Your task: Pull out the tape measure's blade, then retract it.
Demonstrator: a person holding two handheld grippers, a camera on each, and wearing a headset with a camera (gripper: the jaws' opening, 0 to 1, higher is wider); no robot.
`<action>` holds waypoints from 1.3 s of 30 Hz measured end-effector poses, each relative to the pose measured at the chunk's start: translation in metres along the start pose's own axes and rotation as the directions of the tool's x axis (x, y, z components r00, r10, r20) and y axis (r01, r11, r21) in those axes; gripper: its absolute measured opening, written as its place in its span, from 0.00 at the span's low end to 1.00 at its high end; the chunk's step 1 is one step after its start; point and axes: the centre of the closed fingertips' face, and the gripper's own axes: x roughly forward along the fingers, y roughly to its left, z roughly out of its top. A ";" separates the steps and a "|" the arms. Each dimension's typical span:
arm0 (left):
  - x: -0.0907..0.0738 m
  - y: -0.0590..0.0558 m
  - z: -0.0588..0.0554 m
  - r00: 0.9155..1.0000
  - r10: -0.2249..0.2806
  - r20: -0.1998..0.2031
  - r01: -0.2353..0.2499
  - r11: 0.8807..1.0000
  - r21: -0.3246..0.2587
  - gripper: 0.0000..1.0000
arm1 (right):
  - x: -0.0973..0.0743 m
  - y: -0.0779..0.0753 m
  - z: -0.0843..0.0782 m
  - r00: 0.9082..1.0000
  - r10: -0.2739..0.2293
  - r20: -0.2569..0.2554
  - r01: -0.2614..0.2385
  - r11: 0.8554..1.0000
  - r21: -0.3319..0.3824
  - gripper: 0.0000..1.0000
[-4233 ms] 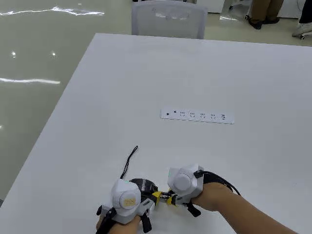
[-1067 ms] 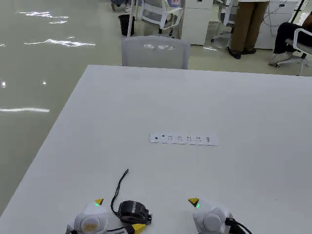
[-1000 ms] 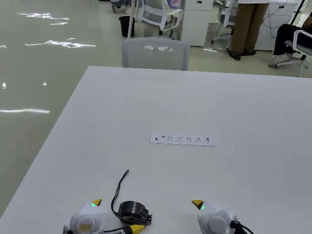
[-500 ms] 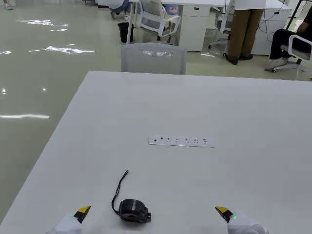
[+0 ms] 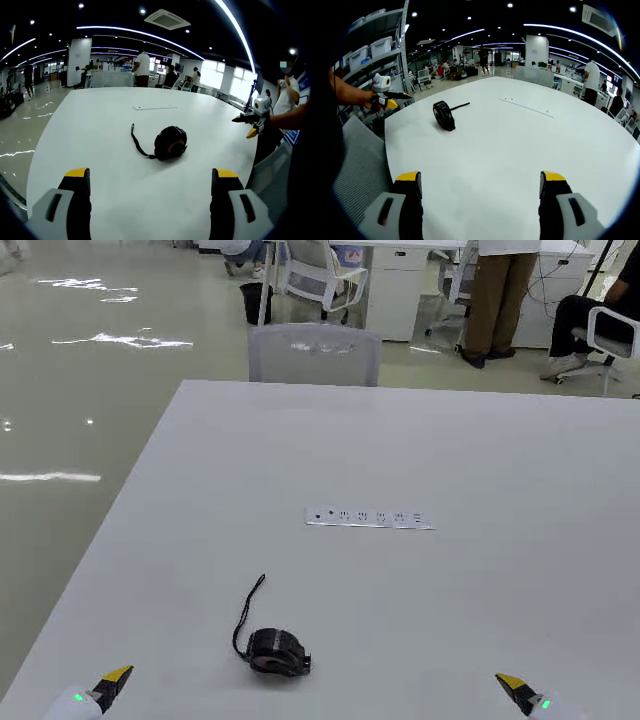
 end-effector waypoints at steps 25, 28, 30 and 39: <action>-0.036 0.012 -0.018 1.000 0.023 -0.018 -0.023 1.000 -0.002 0.99 | -0.052 -0.009 -0.043 0.996 -0.091 0.010 0.090 0.993 0.079 1.00; -0.036 0.013 -0.018 1.000 0.021 -0.013 -0.021 1.000 0.001 0.99 | -0.054 -0.008 -0.041 0.996 -0.093 0.005 0.092 0.993 0.073 1.00; -0.036 0.012 -0.017 1.000 0.022 -0.014 -0.022 1.000 0.000 0.99 | -0.056 -0.009 -0.041 0.995 -0.096 0.001 0.096 0.993 0.068 1.00; -0.036 0.013 -0.020 1.000 0.013 -0.018 -0.013 1.000 0.004 0.99 | -0.059 -0.005 -0.040 0.995 -0.097 -0.006 0.098 0.994 0.044 1.00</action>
